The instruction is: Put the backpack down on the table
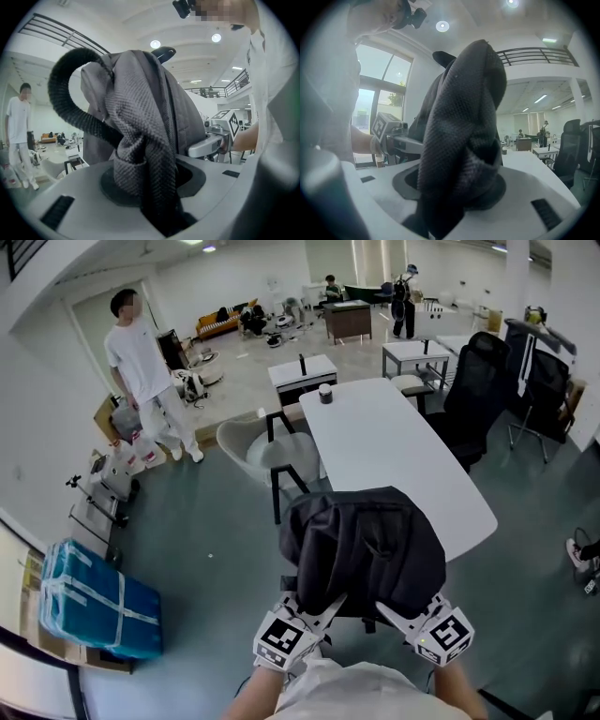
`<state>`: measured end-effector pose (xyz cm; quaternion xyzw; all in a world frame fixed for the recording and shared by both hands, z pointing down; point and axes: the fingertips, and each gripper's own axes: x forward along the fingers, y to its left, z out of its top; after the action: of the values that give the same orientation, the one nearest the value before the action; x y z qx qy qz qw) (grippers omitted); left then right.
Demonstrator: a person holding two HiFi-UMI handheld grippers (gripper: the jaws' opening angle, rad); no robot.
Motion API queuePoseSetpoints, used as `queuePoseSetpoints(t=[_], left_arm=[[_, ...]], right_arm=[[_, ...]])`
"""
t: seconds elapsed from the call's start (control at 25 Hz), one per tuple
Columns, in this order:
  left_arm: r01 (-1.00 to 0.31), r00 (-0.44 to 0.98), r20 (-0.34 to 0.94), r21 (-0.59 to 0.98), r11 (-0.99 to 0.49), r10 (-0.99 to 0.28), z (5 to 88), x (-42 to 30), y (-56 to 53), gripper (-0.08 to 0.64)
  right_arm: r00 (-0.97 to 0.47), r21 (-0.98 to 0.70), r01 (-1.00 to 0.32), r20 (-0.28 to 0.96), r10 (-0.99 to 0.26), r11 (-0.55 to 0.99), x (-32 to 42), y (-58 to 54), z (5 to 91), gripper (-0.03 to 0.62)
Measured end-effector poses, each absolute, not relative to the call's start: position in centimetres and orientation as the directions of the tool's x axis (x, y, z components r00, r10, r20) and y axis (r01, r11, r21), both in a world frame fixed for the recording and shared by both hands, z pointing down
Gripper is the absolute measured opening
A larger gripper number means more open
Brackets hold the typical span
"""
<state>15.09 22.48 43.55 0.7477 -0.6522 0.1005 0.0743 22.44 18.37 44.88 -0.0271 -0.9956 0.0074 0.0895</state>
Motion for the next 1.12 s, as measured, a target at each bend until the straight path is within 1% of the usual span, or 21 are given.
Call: queuePoseSetpoints(t=[0.28, 0.6, 0.88, 1.12], left_arm=[[-0.992, 0.114, 0.251, -0.031, -0.126, -0.961, 43.2, 6.0, 24.6, 0.16], [-0.99, 0.117, 0.239, -0.051, -0.133, -0.964, 42.9, -0.8, 25.3, 0.16], [-0.99, 0.131, 0.24, -0.026, -0.141, -0.962, 44.0, -5.0, 22.3, 0.16], [-0.986, 0.154, 0.259, -0.024, -0.166, -0.954, 44.4, -10.1, 16.5, 0.16]], right_arm=[[-0.984, -0.03, 0.047, 0.171, 0.051, 0.998, 13.3, 20.5, 44.6, 0.215], [-0.987, -0.023, 0.037, 0.154, 0.04, 0.999, 6.6, 21.3, 44.4, 0.215], [-0.983, -0.032, 0.031, 0.181, 0.036, 0.999, 2.4, 18.4, 45.1, 0.215], [-0.985, -0.04, 0.018, 0.171, 0.025, 0.999, -2.6, 12.7, 45.3, 0.215]])
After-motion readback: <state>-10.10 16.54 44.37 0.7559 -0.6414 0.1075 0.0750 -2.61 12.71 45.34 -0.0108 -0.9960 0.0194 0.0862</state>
